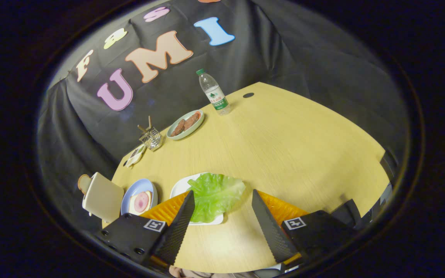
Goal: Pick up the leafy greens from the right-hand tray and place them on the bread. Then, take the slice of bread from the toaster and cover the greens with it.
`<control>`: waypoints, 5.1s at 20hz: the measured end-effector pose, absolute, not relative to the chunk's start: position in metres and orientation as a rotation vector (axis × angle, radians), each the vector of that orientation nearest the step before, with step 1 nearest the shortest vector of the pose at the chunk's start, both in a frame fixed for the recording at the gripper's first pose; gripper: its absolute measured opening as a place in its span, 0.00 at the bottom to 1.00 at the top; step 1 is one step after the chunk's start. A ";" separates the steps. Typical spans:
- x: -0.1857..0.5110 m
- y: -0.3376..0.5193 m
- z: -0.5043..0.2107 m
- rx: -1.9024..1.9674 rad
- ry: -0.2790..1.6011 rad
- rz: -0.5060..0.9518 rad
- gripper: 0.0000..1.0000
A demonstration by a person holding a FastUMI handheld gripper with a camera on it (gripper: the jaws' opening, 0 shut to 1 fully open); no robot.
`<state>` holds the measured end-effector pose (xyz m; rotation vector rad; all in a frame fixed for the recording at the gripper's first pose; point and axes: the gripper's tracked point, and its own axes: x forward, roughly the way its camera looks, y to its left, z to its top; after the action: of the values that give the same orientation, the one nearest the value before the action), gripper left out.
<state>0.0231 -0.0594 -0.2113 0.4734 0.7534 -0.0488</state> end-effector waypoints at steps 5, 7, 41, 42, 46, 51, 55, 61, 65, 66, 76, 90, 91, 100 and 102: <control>0.037 -0.069 -0.233 0.456 0.778 -0.079 0.94; 0.041 -0.066 -0.238 0.475 0.789 -0.080 0.93; 0.075 -0.007 -0.165 0.704 0.658 0.006 0.03; 0.076 0.003 -0.158 0.711 0.650 0.024 0.03; 0.076 0.052 -0.119 0.745 0.603 0.136 0.03; 0.077 0.137 -0.096 0.743 0.578 0.284 0.03; 0.075 0.204 -0.097 0.770 0.597 0.384 0.03; 0.076 0.276 -0.125 0.855 0.651 0.466 0.03; 0.083 0.272 -0.174 0.779 0.693 0.385 0.03; 0.084 0.266 -0.185 0.773 0.700 0.359 0.03; 0.081 0.219 -0.251 0.583 0.759 0.201 0.03; 0.071 0.215 -0.229 0.455 0.705 0.174 0.69; 0.070 0.211 -0.226 0.438 0.695 0.164 0.79; 0.056 0.243 -0.175 0.374 0.627 0.223 1.00; 0.054 0.263 -0.157 0.367 0.615 0.264 1.00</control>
<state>0.0539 0.2634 -0.1570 0.3671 0.6148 0.2636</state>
